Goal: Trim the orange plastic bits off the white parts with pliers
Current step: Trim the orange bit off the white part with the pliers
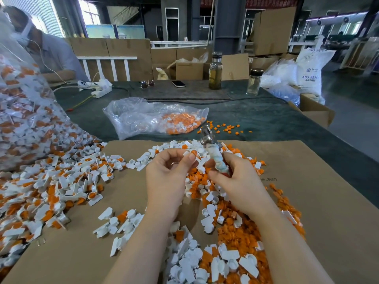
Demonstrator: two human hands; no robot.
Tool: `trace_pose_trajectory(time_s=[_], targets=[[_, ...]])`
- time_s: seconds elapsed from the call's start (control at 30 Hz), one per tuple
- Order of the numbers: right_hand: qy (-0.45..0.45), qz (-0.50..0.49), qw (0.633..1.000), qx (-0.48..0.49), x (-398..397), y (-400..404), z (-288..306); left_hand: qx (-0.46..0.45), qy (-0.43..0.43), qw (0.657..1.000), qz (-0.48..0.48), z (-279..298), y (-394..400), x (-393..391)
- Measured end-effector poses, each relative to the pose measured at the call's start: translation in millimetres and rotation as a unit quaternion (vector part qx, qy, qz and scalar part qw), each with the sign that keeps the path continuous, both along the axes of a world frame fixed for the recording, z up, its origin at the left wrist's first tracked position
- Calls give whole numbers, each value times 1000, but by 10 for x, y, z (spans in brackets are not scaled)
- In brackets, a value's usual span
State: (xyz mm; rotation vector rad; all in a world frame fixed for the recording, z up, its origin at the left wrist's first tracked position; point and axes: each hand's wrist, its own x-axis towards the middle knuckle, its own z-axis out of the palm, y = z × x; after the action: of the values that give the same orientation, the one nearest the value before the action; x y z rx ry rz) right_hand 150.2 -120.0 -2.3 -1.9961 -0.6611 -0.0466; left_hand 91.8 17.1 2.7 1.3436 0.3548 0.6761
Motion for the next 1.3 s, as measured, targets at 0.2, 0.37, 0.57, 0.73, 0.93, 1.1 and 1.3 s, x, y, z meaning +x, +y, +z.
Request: trace_pose_trajectory(time_s=[0.2, 0.37, 0.57, 0.73, 0.93, 1.1, 1.3], targets=[[33, 67, 994, -78, 11, -103, 49, -1, -28, 1000, -5, -4, 94, -10], [44, 102, 988, -112, -3, -107, 59, 29, -38, 999, -17, -8, 143, -22], [40, 113, 986, -113, -16, -83, 40, 50, -42, 997, -38, -10, 169, -35], [27, 109, 986, -121, -19, -61, 16, 47, -44, 997, -46, -4, 185, -46], [16, 104, 988, -113, -48, -19, 7, 15, -45, 998, -50, -3, 192, -42], [5, 95, 985, -142, -27, 0, -17, 13, -48, 998, -48, -30, 201, -22], [-31, 62, 986, -152, -33, 13, -48, -50, -24, 995, -80, -50, 232, -6]])
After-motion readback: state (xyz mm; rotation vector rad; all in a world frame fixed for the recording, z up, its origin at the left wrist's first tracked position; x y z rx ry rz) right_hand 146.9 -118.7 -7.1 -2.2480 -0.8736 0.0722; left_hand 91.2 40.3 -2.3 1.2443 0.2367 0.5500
